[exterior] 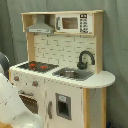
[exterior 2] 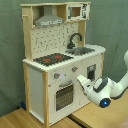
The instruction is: Play with the kitchen
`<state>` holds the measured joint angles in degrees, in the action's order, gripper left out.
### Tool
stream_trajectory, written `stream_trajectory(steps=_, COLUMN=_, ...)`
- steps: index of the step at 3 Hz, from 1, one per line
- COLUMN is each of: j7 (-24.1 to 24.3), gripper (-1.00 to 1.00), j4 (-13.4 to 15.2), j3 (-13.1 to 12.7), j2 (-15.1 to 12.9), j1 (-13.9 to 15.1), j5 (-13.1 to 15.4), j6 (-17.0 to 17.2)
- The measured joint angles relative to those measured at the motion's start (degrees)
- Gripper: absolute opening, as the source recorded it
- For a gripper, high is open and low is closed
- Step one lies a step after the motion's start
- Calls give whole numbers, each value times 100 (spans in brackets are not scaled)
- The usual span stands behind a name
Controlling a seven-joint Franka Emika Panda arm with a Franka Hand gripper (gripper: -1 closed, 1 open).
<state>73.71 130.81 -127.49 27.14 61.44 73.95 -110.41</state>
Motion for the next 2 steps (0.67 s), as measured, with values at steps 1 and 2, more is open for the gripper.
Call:
stream_trajectory(steps=1, j7=-353, gripper=100, j4=-124, j3=-43, j2=-3, j1=-92, j5=398, j6=185)
stream_trajectory(steps=2, j7=-755, gripper=100, j4=-120, j3=-40, j2=-68, j1=-284, j5=447, j6=580)
